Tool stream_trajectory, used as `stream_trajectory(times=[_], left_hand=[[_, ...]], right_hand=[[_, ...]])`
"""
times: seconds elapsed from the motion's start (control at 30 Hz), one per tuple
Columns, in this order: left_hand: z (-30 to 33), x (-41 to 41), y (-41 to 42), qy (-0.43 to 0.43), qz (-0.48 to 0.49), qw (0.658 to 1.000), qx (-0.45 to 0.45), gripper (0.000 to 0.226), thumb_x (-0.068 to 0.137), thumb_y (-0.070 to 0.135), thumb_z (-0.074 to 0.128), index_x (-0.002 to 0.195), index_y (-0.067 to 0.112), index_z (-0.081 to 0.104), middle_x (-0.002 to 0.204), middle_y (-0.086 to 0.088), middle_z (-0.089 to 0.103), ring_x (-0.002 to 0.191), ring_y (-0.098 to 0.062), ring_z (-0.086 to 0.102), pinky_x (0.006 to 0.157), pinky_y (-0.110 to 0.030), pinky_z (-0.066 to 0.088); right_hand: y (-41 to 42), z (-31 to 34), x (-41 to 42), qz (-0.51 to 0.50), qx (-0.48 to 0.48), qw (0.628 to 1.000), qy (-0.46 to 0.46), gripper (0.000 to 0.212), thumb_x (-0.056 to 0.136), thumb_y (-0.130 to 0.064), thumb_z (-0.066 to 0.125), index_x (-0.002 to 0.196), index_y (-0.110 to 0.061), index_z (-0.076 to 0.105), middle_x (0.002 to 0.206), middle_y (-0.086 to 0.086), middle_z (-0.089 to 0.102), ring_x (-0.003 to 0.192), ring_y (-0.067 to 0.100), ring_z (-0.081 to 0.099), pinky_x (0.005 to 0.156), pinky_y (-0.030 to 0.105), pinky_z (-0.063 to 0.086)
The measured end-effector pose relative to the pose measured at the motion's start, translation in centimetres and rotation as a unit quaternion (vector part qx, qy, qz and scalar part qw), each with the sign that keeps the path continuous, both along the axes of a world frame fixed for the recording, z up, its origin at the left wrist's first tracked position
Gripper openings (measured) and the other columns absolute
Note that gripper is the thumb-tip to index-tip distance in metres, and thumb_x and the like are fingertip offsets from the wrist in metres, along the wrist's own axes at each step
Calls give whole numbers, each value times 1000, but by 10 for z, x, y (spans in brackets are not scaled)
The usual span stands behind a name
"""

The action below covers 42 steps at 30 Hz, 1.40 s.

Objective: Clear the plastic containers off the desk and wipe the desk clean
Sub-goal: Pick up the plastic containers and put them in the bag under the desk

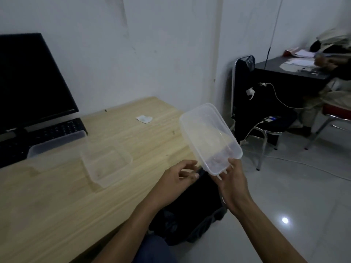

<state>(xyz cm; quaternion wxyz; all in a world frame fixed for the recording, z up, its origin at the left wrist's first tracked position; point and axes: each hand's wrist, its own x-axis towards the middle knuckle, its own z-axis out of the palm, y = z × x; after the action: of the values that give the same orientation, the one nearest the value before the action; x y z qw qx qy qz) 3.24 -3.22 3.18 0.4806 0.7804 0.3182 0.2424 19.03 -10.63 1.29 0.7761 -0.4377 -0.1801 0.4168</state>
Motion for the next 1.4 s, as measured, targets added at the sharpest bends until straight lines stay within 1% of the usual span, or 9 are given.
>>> stream_trajectory(times=[0.17, 0.27, 0.47, 0.63, 0.87, 1.03, 1.13, 1.27, 1.4], left_hand=[[-38, 11, 0, 75, -47, 996, 15, 27, 92, 27, 63, 119, 26, 63, 112, 12, 67, 97, 5, 62, 86, -10, 45], [-66, 20, 1, 126, -65, 990, 19, 25, 92, 27, 62, 116, 21, 65, 109, 9, 68, 97, 1, 62, 84, -7, 44], [-119, 52, 2, 247, -92, 964, 10, 28, 93, 25, 59, 117, 11, 65, 116, -1, 65, 104, -11, 60, 89, -17, 45], [-157, 62, 6, 327, -83, 941, 14, 40, 91, 30, 60, 125, 9, 58, 127, -7, 58, 114, -18, 55, 92, -22, 44], [-190, 50, 9, 419, -68, 905, 42, 43, 88, 32, 63, 121, 7, 55, 126, -9, 57, 112, -23, 55, 91, -31, 47], [-203, 42, 10, 515, -97, 849, 70, 45, 84, 39, 67, 118, 10, 58, 122, -7, 61, 111, -24, 58, 89, -32, 48], [-203, 41, 7, 549, -118, 822, 99, 33, 88, 27, 63, 115, 8, 62, 121, -11, 62, 111, -27, 60, 91, -33, 48], [-197, 44, 4, 494, -82, 855, 134, 23, 93, 8, 42, 100, 5, 64, 109, -12, 67, 99, -28, 64, 80, -32, 48], [-185, 54, 0, 357, -46, 921, 149, 20, 93, 21, 48, 91, 10, 64, 96, -5, 69, 88, -23, 65, 73, -30, 51]], right_hand=[[-16, -18, 11, -20, -26, 999, 16, 30, 99, -23, 36, 112, -20, 62, 118, 11, 67, 111, 28, 60, 91, 43, 49], [-26, -32, 17, -38, -46, 998, 35, 30, 99, -23, 35, 113, -25, 61, 120, 11, 66, 114, 31, 59, 103, 52, 43], [-41, -50, 27, -52, -77, 995, 25, 51, 99, -21, 34, 73, -31, 77, 95, 8, 70, 95, 27, 62, 94, 48, 45], [-49, -73, 33, -60, -88, 994, 11, 36, 97, -23, 37, 105, -34, 70, 112, 11, 68, 103, 28, 63, 85, 42, 50], [-62, -94, 25, -83, -111, 990, -25, 50, 100, -20, 32, 86, -44, 73, 101, 13, 68, 92, 30, 63, 78, 42, 50], [-65, -120, 30, -63, -177, 980, -60, 24, 97, -41, 43, 116, -43, 57, 118, 8, 65, 104, 26, 64, 74, 34, 53], [-64, -127, 34, -27, -191, 978, -86, 43, 83, -49, 50, 125, -40, 53, 123, -5, 63, 107, 17, 64, 78, 33, 53], [-58, -134, 40, -10, -223, 970, -94, 31, 100, -28, 44, 131, -27, 49, 121, -1, 62, 100, 20, 66, 71, 28, 54], [-53, -140, 38, 9, -248, 969, -14, 26, 96, -25, 53, 121, -21, 56, 122, 5, 62, 107, 26, 63, 86, 37, 54]])
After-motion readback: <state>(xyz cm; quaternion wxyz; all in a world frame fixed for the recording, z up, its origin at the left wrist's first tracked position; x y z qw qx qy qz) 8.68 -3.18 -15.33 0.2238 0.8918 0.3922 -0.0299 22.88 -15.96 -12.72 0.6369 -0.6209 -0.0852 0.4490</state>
